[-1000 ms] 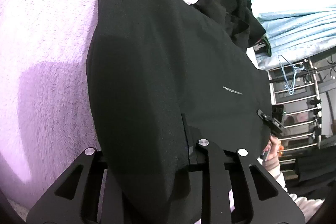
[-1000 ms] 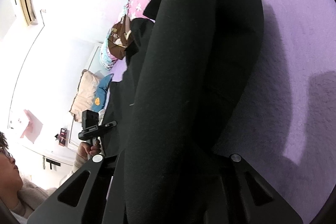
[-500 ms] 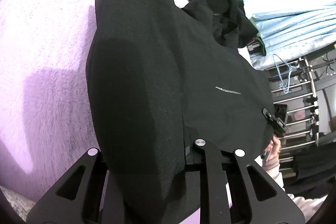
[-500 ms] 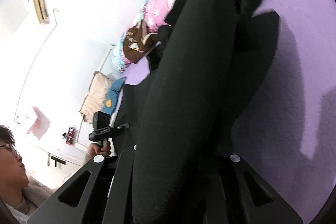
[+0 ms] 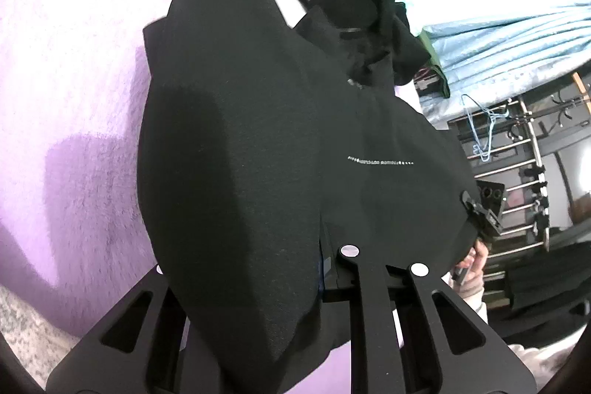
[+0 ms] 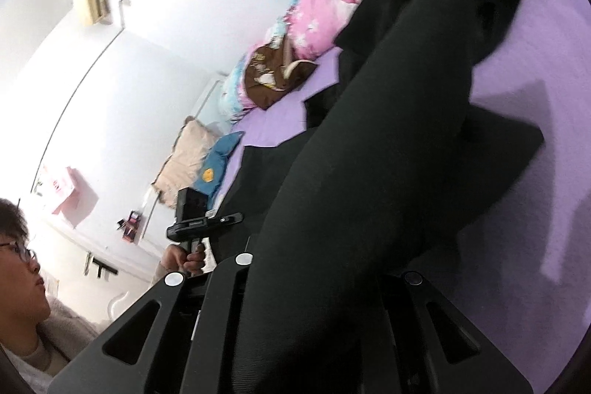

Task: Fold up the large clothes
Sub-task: 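Carry the lifted side over the jacket toward its opposite edge with both grippers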

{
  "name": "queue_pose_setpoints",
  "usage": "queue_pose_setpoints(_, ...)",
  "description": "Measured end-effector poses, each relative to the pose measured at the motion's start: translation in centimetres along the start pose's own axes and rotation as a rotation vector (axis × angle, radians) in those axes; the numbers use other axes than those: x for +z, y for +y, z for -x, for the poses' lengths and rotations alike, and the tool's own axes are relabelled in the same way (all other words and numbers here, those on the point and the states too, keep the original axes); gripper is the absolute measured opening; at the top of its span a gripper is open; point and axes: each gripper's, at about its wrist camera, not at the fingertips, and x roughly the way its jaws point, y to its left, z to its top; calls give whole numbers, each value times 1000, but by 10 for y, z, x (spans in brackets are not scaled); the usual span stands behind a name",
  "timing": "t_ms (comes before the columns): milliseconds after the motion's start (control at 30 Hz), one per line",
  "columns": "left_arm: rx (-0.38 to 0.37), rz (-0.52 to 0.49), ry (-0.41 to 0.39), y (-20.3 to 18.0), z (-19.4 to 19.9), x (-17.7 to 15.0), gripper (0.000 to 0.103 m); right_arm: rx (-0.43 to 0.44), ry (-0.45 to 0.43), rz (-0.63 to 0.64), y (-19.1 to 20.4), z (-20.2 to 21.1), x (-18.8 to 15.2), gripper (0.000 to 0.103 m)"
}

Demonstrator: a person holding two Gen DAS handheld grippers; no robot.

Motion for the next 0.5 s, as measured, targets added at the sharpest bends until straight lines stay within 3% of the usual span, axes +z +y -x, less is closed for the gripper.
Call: queue_pose_setpoints(500, 2, -35, -2, -20, 24, -14, 15, 58, 12, 91, 29, -4, 8, 11)
